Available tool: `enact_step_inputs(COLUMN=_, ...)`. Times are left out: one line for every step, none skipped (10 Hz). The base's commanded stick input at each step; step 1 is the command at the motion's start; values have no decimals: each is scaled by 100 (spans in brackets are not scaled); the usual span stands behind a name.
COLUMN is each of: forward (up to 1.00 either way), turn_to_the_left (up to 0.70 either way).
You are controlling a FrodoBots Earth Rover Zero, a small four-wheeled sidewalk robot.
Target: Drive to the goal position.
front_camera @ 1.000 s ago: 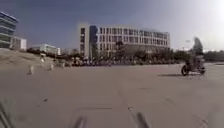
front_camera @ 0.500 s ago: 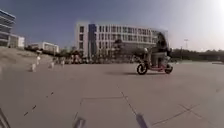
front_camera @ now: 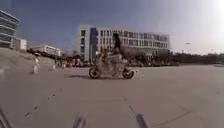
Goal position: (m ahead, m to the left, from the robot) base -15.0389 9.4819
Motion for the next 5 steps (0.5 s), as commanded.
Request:
enact_step_inputs(forward=100, turn_to_the_left=40)
enact_step_inputs(forward=100, turn_to_the_left=40)
enact_step_inputs(forward=100, turn_to_the_left=40)
enact_step_inputs(forward=100, turn_to_the_left=40)
enact_step_inputs(forward=100, turn_to_the_left=40)
